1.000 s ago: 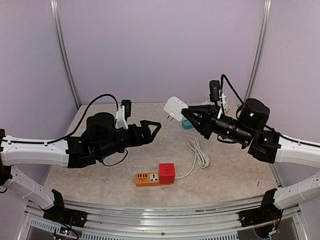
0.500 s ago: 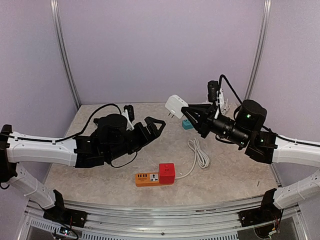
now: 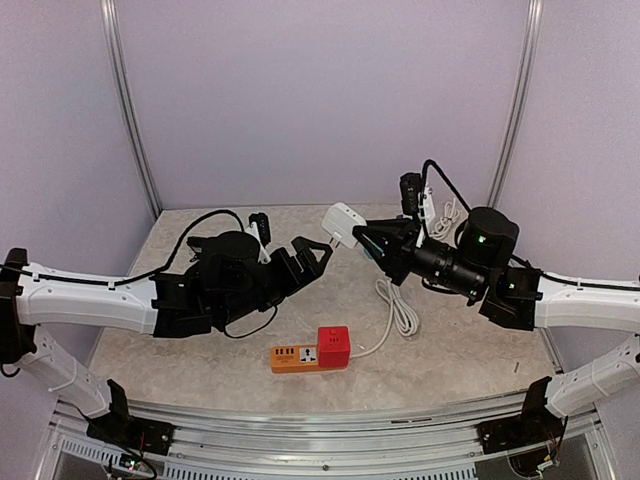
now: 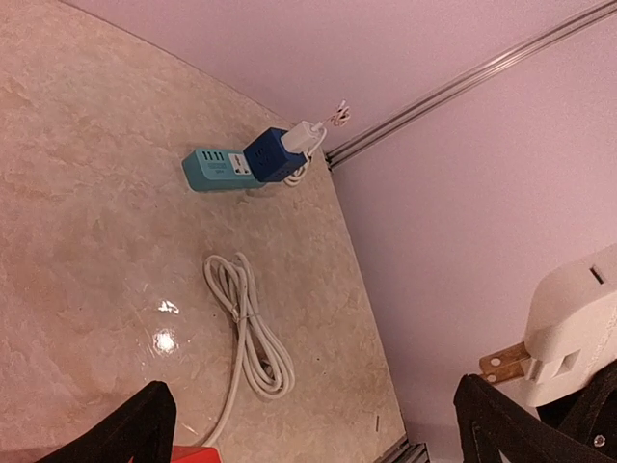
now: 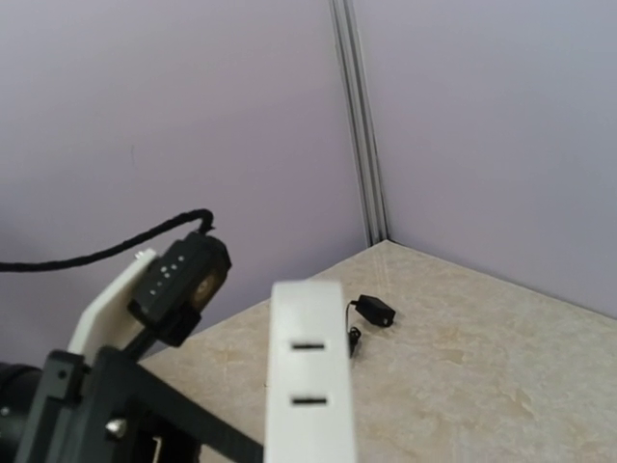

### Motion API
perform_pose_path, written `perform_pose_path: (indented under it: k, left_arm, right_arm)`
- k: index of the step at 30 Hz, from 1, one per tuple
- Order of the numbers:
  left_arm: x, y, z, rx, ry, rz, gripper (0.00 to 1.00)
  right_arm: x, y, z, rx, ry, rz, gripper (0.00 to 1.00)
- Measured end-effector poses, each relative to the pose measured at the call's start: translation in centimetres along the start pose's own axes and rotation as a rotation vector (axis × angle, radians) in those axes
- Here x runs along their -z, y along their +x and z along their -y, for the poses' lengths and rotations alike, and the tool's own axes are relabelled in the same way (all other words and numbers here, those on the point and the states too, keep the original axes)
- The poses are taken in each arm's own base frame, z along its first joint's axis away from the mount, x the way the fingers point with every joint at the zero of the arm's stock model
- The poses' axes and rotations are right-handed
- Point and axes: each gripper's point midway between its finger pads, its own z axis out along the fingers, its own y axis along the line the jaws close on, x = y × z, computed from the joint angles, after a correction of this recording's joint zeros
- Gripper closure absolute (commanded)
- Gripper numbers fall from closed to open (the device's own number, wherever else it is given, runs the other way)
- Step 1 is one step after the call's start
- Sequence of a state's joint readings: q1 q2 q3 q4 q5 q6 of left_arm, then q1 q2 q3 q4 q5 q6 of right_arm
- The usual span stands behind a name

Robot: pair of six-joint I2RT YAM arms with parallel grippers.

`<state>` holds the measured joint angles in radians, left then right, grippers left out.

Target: Pull the plug off the socket

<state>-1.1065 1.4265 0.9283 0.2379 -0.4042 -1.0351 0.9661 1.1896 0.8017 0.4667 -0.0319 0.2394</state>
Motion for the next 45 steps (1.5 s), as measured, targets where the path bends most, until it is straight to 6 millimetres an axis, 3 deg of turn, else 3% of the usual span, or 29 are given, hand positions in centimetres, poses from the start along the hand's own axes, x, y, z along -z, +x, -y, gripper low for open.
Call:
perform_pose_path:
  k: [11, 24, 31, 39, 45]
  left_arm:
    - [0.0, 0.0, 1.0, -0.014, 0.038, 0.008, 0.01]
    - [0.3, 0.1, 2.1, -0.071, 0.155, 0.034, 0.01]
    - [2.2, 1.7, 3.9, -0.22, 0.353, 0.037, 0.01]
    - [5.0, 1.2, 6.9, -0.317, 0.553, 0.096, 0.01]
    - [6.4, 1.7, 7.0, -0.358, 0.622, 0.094, 0.04]
  right_arm:
    - [-0.3, 0.8, -0.4, -0.041, -0.033, 0.005, 1.0]
    - [0.3, 0.1, -1.5, -0.184, -0.112, 0.084, 1.0]
    - [0.6, 0.4, -1.9, -0.255, -0.147, 0.096, 1.0]
    - [0.7, 1.6, -2.3, -0.315, -0.176, 0.069, 1.0]
    - [1.6, 0.5, -1.9, -0.295, -0.146, 0.099, 1.0]
